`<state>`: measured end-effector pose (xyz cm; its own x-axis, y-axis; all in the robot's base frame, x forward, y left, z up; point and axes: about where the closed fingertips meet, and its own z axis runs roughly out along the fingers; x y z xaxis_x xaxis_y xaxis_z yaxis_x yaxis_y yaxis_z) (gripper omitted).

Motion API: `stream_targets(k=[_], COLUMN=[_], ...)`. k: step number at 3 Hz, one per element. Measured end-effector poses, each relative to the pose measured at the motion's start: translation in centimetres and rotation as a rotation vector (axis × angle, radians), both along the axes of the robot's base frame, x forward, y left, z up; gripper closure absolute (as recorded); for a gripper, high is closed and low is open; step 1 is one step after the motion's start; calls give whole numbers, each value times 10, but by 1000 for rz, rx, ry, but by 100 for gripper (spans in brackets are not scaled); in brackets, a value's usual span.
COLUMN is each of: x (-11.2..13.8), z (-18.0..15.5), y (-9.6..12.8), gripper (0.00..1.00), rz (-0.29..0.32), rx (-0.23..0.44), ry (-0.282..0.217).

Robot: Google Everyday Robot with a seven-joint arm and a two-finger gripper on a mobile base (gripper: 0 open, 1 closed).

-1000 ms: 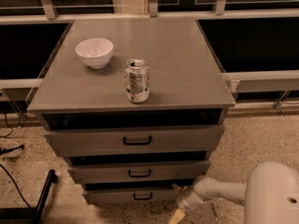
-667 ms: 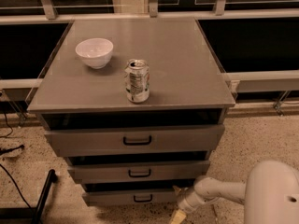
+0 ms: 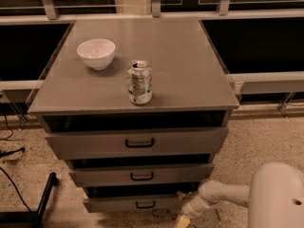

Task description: Open bottom drawer

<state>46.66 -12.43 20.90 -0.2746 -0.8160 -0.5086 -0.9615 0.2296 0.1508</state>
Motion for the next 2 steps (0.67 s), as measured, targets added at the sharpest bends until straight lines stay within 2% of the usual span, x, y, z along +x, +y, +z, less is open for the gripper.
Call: stream_targets(k=[1,2], x=[-14,-49], z=[4,12], y=[-5,-15], gripper=[0,0], rz=[-9,-33], rx=[-11,-8], ry=[38,91])
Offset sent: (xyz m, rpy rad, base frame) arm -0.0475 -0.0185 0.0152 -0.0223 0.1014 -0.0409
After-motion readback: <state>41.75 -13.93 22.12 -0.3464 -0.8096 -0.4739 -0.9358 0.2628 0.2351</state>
